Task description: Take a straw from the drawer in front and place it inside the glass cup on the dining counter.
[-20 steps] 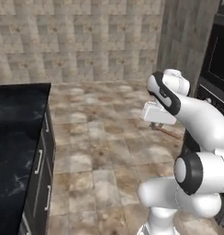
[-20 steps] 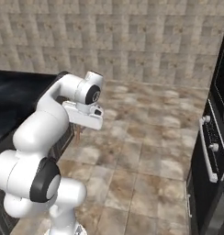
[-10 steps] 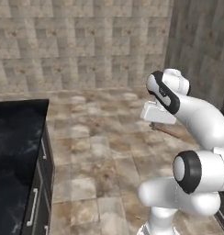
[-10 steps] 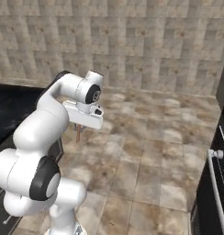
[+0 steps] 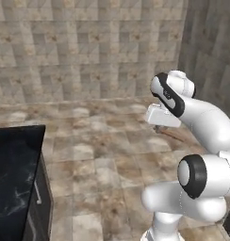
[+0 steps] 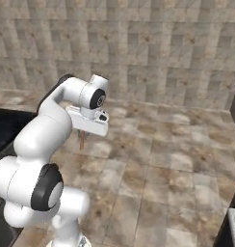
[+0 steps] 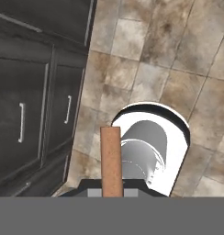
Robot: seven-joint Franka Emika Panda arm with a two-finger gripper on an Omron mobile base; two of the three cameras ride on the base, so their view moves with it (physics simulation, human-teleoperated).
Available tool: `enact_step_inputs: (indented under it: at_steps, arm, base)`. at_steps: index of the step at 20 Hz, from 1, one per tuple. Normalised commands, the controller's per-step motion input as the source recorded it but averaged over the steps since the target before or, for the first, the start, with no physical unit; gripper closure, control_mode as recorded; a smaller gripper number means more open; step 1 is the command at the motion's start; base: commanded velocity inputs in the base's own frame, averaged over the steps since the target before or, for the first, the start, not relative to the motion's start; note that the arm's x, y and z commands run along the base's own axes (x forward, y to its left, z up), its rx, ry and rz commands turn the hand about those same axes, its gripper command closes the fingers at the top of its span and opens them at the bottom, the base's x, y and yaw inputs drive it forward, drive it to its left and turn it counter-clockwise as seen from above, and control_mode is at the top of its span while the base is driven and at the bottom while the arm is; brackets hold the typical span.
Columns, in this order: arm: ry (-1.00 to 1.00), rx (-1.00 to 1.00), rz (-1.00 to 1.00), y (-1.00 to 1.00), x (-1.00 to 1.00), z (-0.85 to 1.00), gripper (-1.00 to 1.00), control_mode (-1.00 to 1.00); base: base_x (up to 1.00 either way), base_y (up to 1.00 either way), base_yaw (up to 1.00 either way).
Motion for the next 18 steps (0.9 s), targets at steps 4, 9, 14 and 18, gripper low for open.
enact_step_inputs:
  at_steps: [4,9,14,18]
  arm:
    - [0.00,0.00,0.00,0.00,0.00,0.00,1.00,1.00]
    - [0.00,0.00,0.00,0.00,0.00,0.00,1.00,1.00]
    - [0.00,0.00,0.00,0.00,0.00,0.00,1.00,1.00]
    - [0.00,0.00,0.00,0.00,0.00,0.00,1.00,1.00]
  base:
    - [1.00,0.00,0.00]
    - [1.00,0.00,0.01]
    - [1.00,0.00,0.19]
    - [1.00,0.00,0.35]
